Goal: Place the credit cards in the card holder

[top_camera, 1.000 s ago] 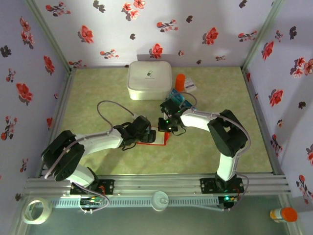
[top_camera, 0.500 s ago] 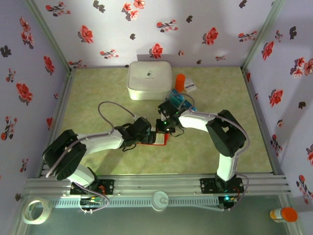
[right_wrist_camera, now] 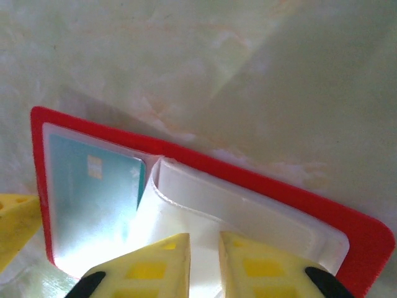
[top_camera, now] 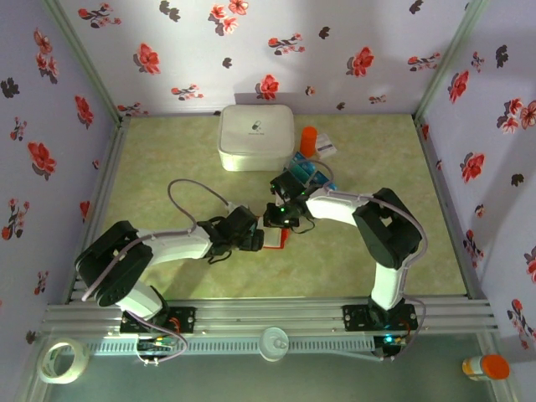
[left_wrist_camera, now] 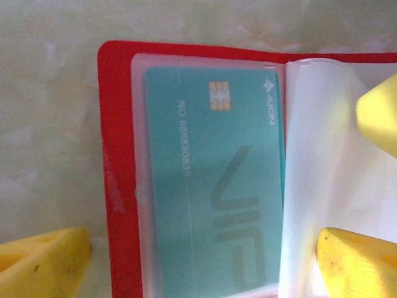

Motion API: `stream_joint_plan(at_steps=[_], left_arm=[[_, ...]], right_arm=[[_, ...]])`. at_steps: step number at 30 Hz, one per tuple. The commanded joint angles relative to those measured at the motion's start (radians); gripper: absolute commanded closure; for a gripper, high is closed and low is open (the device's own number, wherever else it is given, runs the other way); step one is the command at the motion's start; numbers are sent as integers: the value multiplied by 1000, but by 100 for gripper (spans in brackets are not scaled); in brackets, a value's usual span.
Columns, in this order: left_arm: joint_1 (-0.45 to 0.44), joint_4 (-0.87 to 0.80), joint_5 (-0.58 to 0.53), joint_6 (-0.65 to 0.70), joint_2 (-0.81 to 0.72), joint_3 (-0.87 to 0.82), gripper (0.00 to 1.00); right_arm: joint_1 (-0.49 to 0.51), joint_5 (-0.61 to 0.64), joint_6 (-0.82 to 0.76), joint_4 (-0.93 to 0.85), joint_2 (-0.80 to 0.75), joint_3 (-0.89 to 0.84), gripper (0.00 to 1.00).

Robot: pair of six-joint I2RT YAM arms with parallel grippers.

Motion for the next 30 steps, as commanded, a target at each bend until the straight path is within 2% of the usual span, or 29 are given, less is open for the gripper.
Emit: stream_joint_plan(at_steps=[1, 6, 12, 30], left_arm=[[-8, 1, 4, -19, 10, -28, 6], [-8, 4, 2, -23, 3, -34, 6], [-8, 7, 1, -25, 1, -35, 6], [-8, 11, -2, -28, -3, -39, 6]], right_arm=[[-2, 25, 34, 22, -79, -18, 71], [-5, 40, 103, 100, -116, -104, 61], [-2, 37, 181, 203, -124, -183, 54], [0, -2, 215, 260, -60, -172, 54]])
